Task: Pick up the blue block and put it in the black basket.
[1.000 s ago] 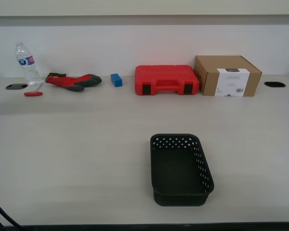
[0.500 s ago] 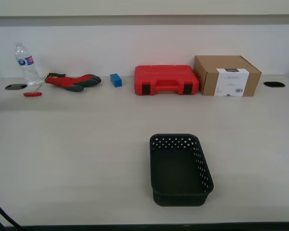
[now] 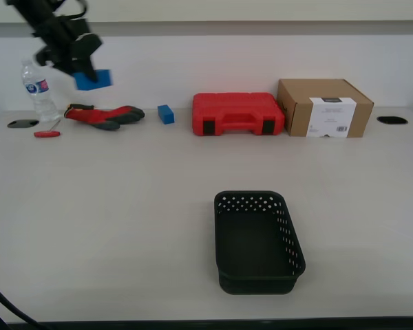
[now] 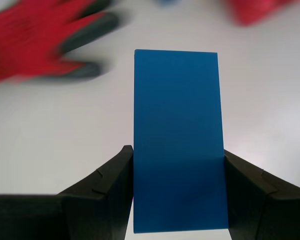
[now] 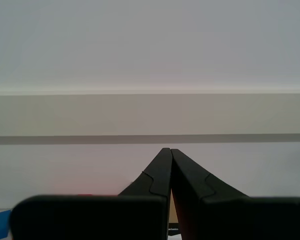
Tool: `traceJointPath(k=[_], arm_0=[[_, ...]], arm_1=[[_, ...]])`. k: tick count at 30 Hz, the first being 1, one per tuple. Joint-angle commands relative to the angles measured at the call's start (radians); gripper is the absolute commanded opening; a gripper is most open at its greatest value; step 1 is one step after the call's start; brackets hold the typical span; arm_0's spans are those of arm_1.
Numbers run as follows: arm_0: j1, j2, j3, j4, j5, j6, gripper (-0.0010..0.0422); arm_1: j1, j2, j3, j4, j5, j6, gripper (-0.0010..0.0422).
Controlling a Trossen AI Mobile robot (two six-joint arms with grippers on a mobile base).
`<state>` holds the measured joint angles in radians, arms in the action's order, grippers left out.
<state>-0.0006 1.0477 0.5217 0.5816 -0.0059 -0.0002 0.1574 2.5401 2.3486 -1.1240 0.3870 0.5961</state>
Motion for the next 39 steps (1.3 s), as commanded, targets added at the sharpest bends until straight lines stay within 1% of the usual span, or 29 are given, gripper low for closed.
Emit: traceJointPath(k=[1, 5, 8, 12, 14, 16, 20, 22, 25, 27, 30, 33, 36, 39], arm_0=[[0.001, 0.000, 0.002, -0.002, 0.000, 0.000, 0.0000], [0.001, 0.000, 0.002, -0.009, 0.000, 0.000, 0.0000], [0.001, 0.000, 0.002, -0.016, 0.000, 0.000, 0.0000], [0.001, 0.000, 0.002, -0.014, 0.000, 0.000, 0.0000], [0.001, 0.000, 0.002, -0.019, 0.000, 0.000, 0.0000], [0.000, 0.000, 0.002, -0.017, 0.000, 0.000, 0.0000], [0.000, 0.000, 0.002, -0.018, 0.000, 0.000, 0.0000], [0.000, 0.000, 0.002, -0.018, 0.000, 0.000, 0.0000], [0.000, 0.000, 0.002, -0.018, 0.000, 0.000, 0.0000], [0.000, 0.000, 0.002, -0.018, 0.000, 0.000, 0.0000], [0.001, 0.000, 0.002, -0.018, 0.000, 0.000, 0.0000], [0.000, 0.000, 0.002, -0.018, 0.000, 0.000, 0.0000], [0.000, 0.000, 0.002, -0.018, 0.000, 0.000, 0.0000], [0.000, 0.000, 0.002, -0.018, 0.000, 0.000, 0.0000]], arm_1=[[-0.177, -0.026, 0.003, -0.090, -0.004, 0.111, -0.0002], [-0.426, -0.025, -0.044, -0.105, -0.004, 0.172, -0.0002], [-0.597, -0.025, -0.146, -0.101, -0.010, 0.188, -0.0002], [-0.733, -0.027, -0.307, -0.089, -0.024, 0.175, -0.0002], [-0.792, -0.047, -0.409, -0.076, -0.056, 0.171, -0.0002], [-0.833, -0.082, -0.510, -0.038, -0.067, 0.156, -0.0002], [-0.897, -0.175, -0.691, 0.069, -0.055, 0.124, -0.0002], [-0.925, -0.221, -0.752, 0.125, -0.002, 0.108, -0.0002], [-0.962, -0.258, -0.824, 0.278, -0.004, 0.088, -0.0001], [-0.975, -0.253, -0.844, 0.339, -0.005, 0.084, -0.0001], [-0.979, -0.254, -0.885, 0.392, -0.048, 0.070, 0.0000], [-0.978, -0.254, -0.912, 0.430, -0.153, 0.008, 0.0000], [-0.977, -0.254, -0.915, 0.439, -0.146, -0.025, 0.0000], [-0.978, -0.254, -0.916, 0.435, -0.136, -0.031, 0.0000]])
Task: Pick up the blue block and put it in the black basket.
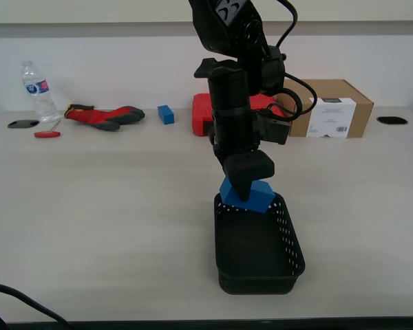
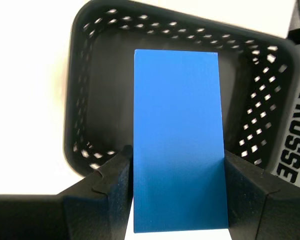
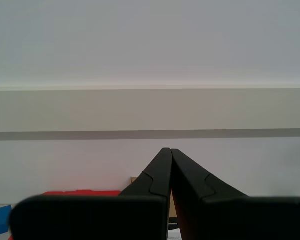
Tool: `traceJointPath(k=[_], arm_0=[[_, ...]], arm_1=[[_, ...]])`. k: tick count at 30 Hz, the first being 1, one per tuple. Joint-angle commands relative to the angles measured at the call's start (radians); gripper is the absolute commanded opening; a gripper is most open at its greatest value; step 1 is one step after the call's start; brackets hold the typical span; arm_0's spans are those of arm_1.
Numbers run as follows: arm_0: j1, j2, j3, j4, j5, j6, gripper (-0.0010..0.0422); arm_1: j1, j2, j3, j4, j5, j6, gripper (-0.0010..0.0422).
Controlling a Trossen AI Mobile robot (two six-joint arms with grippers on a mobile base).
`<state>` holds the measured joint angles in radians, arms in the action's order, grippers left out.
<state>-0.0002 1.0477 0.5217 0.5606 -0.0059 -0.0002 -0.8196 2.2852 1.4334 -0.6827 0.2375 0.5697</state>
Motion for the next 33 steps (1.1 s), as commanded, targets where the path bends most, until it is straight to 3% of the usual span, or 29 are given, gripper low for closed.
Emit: traceJointPath(k=[1, 5, 7, 11, 16, 17, 20, 26, 27, 33], arm_0=[[0.000, 0.000, 0.002, 0.003, 0.000, 0.000, 0.0000], [0.000, 0.000, 0.002, 0.003, 0.000, 0.000, 0.0000], [0.000, 0.000, 0.002, 0.003, 0.000, 0.000, 0.0000], [0.000, 0.000, 0.002, 0.003, 0.000, 0.000, 0.0000], [0.000, 0.000, 0.002, 0.003, 0.000, 0.000, 0.0000], [0.000, 0.000, 0.002, 0.003, 0.000, 0.000, 0.0000], [0.000, 0.000, 0.002, 0.003, 0.000, 0.000, 0.0000], [0.000, 0.000, 0.002, 0.003, 0.000, 0.000, 0.0000], [0.000, 0.000, 0.002, 0.003, 0.000, 0.000, 0.0000], [0.000, 0.000, 0.002, 0.003, 0.000, 0.000, 0.0000]], arm_1=[[-0.001, 0.000, 0.000, -0.011, 0.026, -0.012, 0.0000], [-0.001, 0.000, 0.002, -0.082, 0.043, -0.026, 0.0004], [-0.002, 0.000, 0.006, -0.123, 0.044, -0.025, 0.0028], [-0.002, 0.000, 0.020, -0.132, 0.040, -0.023, 0.0151], [-0.002, 0.000, 0.020, -0.126, 0.031, -0.008, 0.0388], [-0.002, 0.000, 0.020, -0.125, 0.032, -0.013, 0.0413], [-0.006, 0.000, 0.020, -0.110, 0.032, -0.021, 0.0328], [-0.007, -0.001, 0.030, -0.089, 0.037, 0.000, 0.0023], [-0.007, -0.001, 0.036, -0.088, 0.039, 0.007, -0.0002], [-0.008, -0.001, 0.042, -0.086, 0.041, 0.021, 0.0000]])
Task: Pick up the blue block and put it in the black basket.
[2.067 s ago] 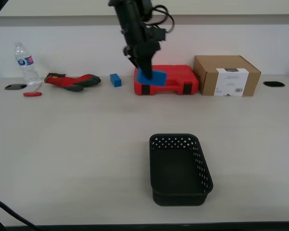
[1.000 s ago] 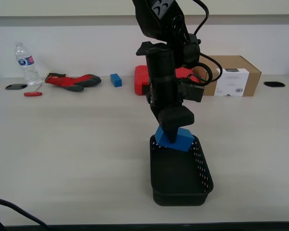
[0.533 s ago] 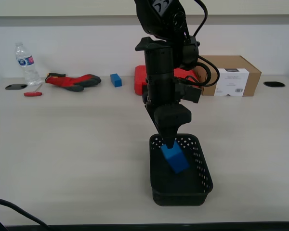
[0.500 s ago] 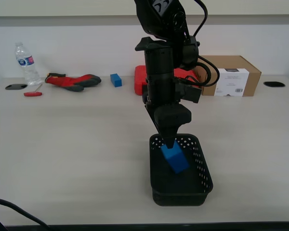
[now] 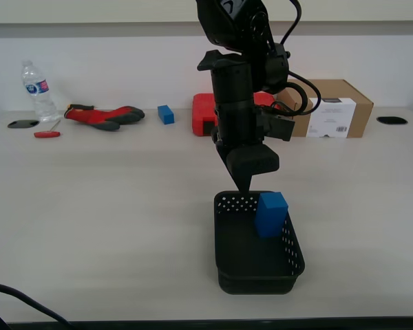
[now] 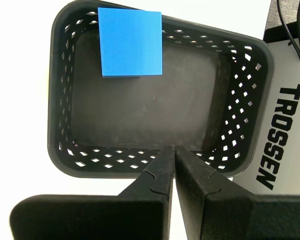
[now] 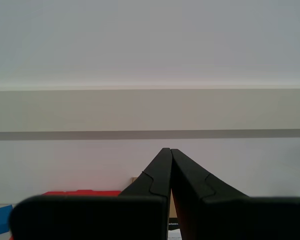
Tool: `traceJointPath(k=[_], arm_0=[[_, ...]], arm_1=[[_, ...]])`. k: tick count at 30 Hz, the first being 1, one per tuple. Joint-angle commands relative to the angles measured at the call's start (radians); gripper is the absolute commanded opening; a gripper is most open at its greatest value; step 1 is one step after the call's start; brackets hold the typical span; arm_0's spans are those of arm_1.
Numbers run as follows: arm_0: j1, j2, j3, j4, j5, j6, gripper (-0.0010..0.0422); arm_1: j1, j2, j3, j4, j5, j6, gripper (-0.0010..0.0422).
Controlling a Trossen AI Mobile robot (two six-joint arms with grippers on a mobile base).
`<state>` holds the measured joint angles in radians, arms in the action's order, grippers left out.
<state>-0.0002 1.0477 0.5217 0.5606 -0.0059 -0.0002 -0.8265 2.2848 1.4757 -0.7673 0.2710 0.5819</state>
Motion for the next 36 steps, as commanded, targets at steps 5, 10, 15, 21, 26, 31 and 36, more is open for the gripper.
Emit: traceJointPath(k=[5, 10, 15, 21, 26, 31, 36], arm_0=[[0.000, 0.000, 0.002, 0.003, 0.000, 0.000, 0.0000], [0.000, 0.000, 0.002, 0.003, 0.000, 0.000, 0.0000], [0.000, 0.000, 0.002, 0.003, 0.000, 0.000, 0.0000], [0.000, 0.000, 0.002, 0.003, 0.000, 0.000, 0.0000], [0.000, 0.000, 0.002, 0.003, 0.000, 0.000, 0.0000], [0.000, 0.000, 0.002, 0.003, 0.000, 0.000, 0.0000], [0.000, 0.000, 0.002, 0.003, 0.000, 0.000, 0.0000]], arm_1=[[-0.001, 0.000, 0.000, -0.002, 0.007, 0.010, -0.0001], [0.000, 0.000, 0.000, -0.002, 0.005, 0.009, 0.0000], [0.000, 0.000, 0.000, 0.000, -0.004, 0.009, 0.0000], [0.001, 0.000, 0.000, 0.003, -0.004, 0.009, 0.0000], [0.000, 0.000, 0.000, 0.008, -0.004, 0.009, 0.0000], [0.000, 0.000, 0.000, 0.012, -0.004, 0.009, 0.0000], [0.001, 0.000, 0.000, 0.017, -0.004, 0.009, 0.0000]])
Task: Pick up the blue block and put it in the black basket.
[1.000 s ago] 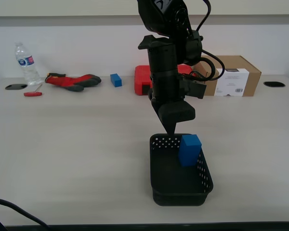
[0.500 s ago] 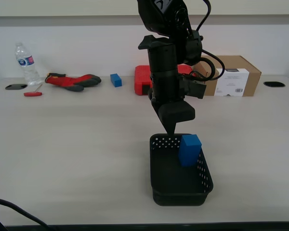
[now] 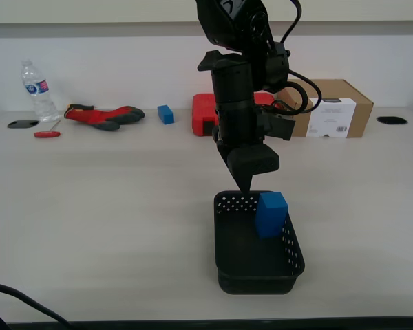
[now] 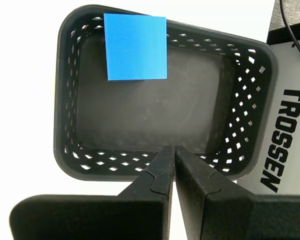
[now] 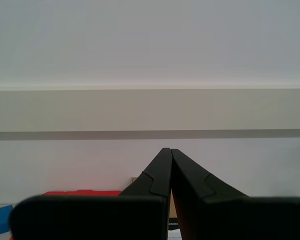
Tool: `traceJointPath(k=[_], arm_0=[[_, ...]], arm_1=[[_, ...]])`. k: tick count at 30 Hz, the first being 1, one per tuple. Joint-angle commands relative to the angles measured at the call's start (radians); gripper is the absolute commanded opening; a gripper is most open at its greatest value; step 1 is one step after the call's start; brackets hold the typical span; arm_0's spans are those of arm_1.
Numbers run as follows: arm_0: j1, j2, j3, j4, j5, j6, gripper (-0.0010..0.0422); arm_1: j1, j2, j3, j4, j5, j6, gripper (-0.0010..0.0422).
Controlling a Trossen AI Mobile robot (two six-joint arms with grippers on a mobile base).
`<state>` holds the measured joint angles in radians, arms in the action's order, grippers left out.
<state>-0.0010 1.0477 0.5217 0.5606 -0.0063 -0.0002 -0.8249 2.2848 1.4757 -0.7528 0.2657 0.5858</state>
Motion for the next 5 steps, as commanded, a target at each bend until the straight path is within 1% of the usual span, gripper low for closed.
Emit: traceJointPath(k=[1, 5], arm_0=[[0.001, 0.000, 0.002, 0.003, 0.000, 0.000, 0.0000], [0.001, 0.000, 0.002, 0.003, 0.000, 0.000, 0.0000]], arm_1=[[-0.001, 0.000, 0.000, 0.003, 0.002, 0.005, 0.0000], [-0.001, 0.000, 0.000, 0.010, 0.002, 0.005, 0.0000]])
